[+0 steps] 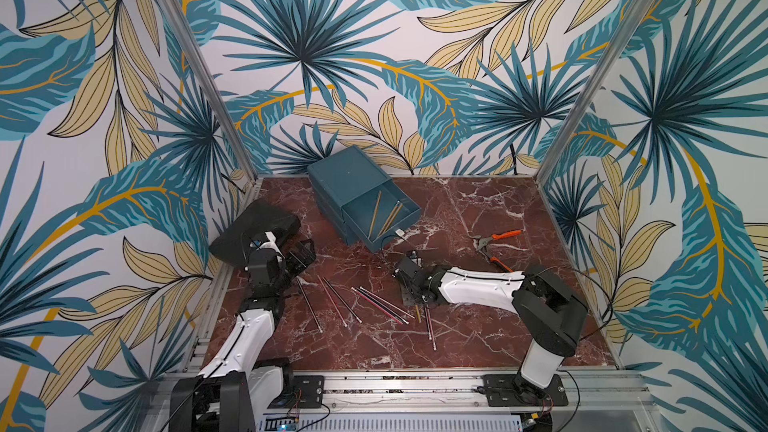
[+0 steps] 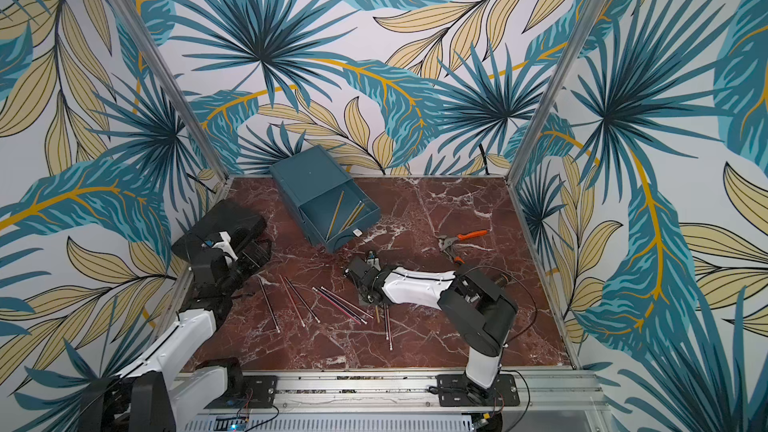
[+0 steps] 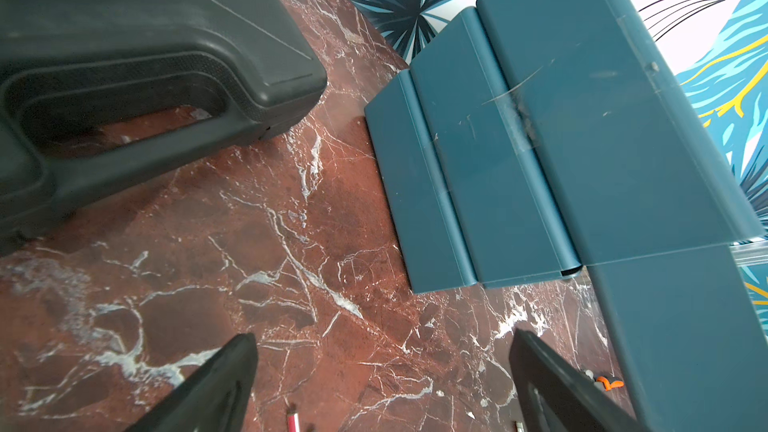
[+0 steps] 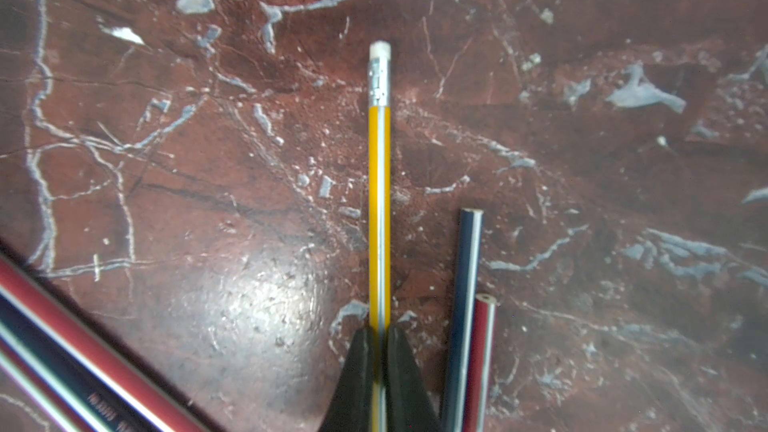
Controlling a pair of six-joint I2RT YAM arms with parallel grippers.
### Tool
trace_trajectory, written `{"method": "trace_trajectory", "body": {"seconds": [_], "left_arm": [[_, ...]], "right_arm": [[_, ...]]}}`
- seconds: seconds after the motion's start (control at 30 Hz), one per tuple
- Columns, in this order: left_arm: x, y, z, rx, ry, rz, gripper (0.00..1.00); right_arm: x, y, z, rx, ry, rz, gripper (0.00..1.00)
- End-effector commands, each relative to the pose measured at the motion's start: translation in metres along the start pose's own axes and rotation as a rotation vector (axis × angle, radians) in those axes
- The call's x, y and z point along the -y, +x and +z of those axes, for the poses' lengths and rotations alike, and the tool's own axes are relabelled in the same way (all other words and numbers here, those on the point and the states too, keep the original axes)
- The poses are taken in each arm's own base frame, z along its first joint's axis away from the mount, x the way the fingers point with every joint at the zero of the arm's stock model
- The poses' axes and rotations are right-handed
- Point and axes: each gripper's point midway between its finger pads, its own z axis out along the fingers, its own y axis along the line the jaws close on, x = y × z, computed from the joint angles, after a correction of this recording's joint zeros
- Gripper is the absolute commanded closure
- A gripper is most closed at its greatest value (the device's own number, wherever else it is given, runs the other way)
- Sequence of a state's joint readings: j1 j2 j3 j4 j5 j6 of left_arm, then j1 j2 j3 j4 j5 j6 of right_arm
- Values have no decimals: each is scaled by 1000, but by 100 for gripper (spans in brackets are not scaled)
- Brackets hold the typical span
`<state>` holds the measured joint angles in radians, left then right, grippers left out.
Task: Please place the pencils in the drawer according to their color
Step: Pick up the pencil from the center of the board, then place the pencil in the drawer.
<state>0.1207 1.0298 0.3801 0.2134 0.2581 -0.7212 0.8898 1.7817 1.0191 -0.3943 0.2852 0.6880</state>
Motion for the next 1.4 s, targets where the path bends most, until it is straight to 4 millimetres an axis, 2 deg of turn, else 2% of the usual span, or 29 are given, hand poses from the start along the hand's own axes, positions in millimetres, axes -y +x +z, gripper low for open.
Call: {"method": "trace_trajectory", "body": {"seconds": [0.0, 0.27, 0.6, 0.83, 1.03, 1.17, 1.37], "left_arm": [[14, -19, -1, 50, 32, 35, 0], [16, -18, -1, 47, 47, 41, 0], [19, -19, -2, 48, 56, 44, 0], [19, -19, -2, 48, 59, 45, 0], [20, -19, -2, 47, 64, 46, 0], [21, -18, -2, 44, 68, 45, 0], [25, -18, -2, 36, 89, 47, 0]], "right_arm": [[18, 20, -5, -69, 39, -23, 100], [16, -6, -39, 38, -13, 10, 100], [30, -32, -72, 141, -6, 87, 100], [50, -60, -118, 288, -28, 162, 100], [60, -92, -169, 446, -64, 204, 100], [51, -117, -199, 541, -134, 216, 100], [23, -159, -231, 663, -285, 229, 100]]}}
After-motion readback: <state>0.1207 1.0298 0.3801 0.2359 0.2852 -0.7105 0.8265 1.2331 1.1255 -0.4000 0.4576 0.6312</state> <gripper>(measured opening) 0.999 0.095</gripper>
